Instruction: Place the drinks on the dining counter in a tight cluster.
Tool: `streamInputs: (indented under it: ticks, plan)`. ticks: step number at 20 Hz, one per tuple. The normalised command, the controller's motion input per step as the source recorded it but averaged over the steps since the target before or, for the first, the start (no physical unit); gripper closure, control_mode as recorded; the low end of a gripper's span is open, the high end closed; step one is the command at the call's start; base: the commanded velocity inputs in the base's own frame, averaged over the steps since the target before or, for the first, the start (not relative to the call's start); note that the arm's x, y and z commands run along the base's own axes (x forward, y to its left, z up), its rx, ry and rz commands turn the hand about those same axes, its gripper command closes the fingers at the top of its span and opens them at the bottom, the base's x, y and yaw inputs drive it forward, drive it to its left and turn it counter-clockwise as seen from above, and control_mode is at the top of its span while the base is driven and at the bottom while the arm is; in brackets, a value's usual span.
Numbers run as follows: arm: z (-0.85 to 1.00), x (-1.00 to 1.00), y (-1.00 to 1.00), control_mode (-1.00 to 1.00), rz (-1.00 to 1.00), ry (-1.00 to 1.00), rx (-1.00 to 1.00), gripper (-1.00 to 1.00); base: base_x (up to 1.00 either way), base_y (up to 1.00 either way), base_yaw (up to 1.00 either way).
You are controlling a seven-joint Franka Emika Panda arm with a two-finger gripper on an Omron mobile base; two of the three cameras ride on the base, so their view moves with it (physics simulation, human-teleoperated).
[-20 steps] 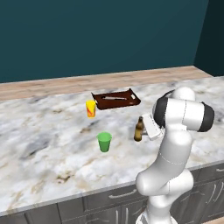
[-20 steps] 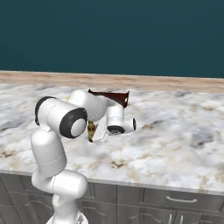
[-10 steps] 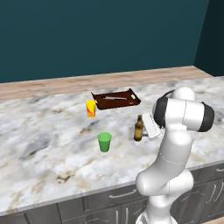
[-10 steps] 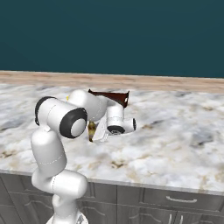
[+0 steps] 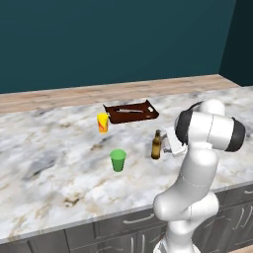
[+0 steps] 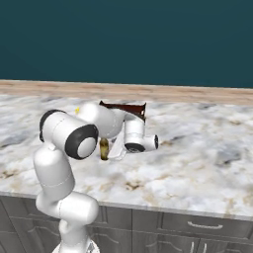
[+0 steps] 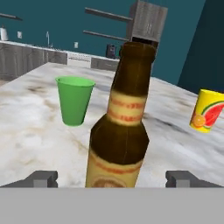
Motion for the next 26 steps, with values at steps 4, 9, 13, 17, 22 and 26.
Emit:
streamInputs:
  ticks: [4, 9, 13, 17, 22, 26]
  plan:
    - [0.49, -0.15, -0.23, -1.00, -0.21, 0.04, 0.00, -1.00, 0.00, 0.00, 0.00]
    - [0.46, -0.18, -0.02, -1.00, -0.32, 0.24, -0.16, -1.00, 0.00, 0.00, 0.00]
    - [0.43, -0.16, -0.08, -1.00, -0.35, 0.34, -0.20, -1.00, 0.00, 0.00, 0.00]
    - [0.46, -0.20, -0.01, -1.00, -0.33, 0.39, -0.22, -1.00, 0.00, 0.00, 0.00]
    - [0.35, -0.15, 0.00, -1.00, -0.36, 0.52, -0.22, -1.00, 0.00, 0.00, 0.00]
    - [0.19, -0.15, -0.08, -1.00, -0.45, 0.59, -0.13, -1.00, 0.00, 0.00, 0.00]
